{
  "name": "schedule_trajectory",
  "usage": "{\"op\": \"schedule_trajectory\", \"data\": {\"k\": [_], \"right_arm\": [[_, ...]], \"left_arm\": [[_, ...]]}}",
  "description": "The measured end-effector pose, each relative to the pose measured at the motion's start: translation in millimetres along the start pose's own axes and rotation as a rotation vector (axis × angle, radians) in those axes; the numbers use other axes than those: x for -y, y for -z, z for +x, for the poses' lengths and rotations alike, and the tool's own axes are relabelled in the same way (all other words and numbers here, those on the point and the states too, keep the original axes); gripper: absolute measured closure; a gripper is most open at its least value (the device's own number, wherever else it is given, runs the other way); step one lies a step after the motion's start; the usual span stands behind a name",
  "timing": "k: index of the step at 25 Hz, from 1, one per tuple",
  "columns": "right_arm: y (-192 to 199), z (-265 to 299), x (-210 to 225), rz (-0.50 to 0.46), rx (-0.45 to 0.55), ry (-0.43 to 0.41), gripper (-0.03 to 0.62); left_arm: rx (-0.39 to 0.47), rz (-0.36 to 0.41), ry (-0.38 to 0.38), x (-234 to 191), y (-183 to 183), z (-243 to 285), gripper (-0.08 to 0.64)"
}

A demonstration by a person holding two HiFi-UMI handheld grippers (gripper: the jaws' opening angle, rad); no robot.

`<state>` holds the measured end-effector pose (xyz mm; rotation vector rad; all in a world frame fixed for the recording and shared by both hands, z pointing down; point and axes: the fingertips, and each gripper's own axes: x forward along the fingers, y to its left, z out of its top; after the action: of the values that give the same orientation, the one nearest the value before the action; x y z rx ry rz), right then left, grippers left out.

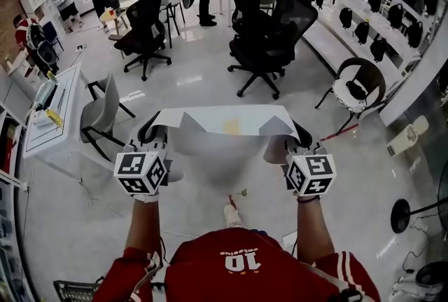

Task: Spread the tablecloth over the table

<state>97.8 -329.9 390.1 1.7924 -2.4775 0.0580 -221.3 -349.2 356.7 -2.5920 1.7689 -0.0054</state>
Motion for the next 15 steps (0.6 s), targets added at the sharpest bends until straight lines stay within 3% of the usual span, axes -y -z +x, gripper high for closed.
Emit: {"op": "schedule_trajectory", "data": {"k": [15], "right_arm": [[-39, 108, 36, -0.028, 0.058, -0.039, 0.577]], "left_arm": [[0.051, 0.046, -0.054, -43, -33, 101, 0.551]]}}
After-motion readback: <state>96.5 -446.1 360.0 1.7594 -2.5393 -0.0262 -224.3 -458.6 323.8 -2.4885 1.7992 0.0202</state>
